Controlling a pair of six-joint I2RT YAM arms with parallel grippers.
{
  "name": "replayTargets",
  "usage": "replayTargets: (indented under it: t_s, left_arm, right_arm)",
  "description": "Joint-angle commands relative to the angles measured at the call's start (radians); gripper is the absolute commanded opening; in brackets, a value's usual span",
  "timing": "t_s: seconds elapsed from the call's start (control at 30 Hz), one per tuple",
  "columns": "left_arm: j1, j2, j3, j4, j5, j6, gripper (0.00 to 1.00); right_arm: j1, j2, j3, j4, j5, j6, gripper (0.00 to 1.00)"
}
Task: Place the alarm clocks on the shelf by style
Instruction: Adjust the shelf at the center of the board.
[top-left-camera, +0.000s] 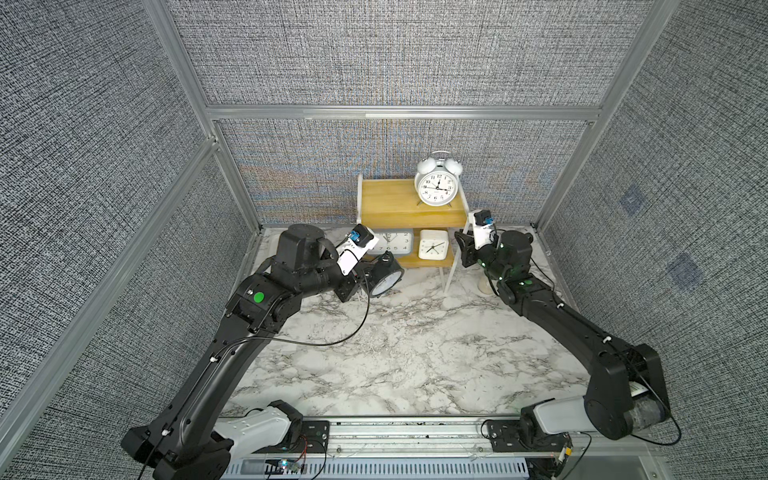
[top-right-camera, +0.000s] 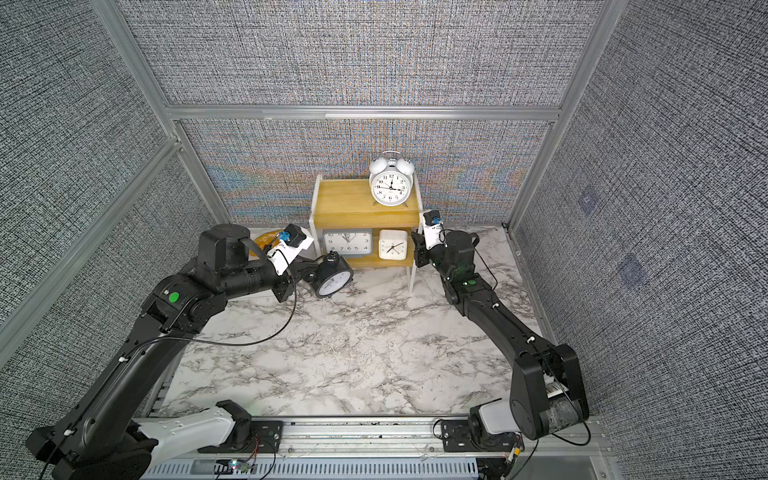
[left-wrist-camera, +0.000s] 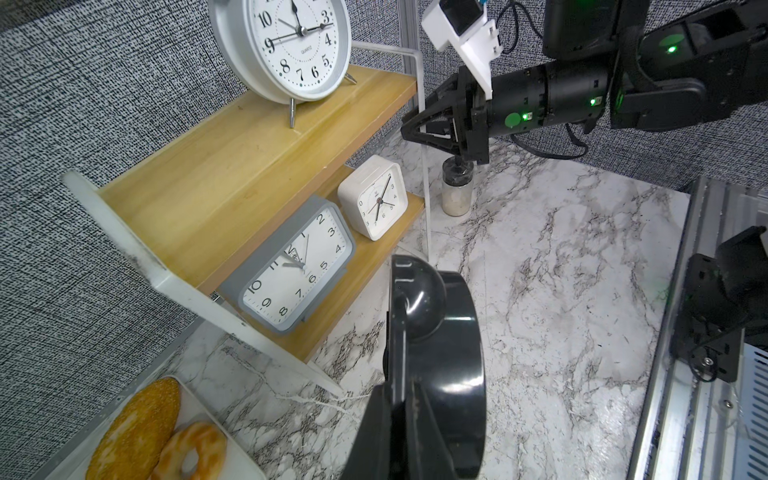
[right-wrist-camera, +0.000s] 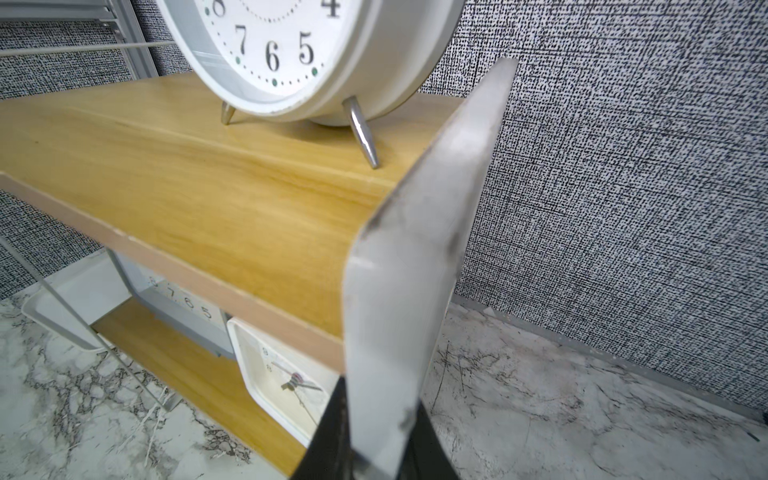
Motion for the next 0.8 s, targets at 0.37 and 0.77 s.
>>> replayTargets:
  t_s: [0.37, 0.77]
  left_arm:
    - [0.006, 0.012, 0.078, 0.057, 0.008, -0.011, 0.0]
    - [0.011, 0.103, 0.27, 0.025, 0.023, 0.015, 0.0]
  right_arm:
    - [-0.001, -0.075, -0.041, -0.021, 0.006, -0.02, 0.16]
    - [-0.01, -0.11, -0.054, -0.089, -0.055, -0.09, 0.13]
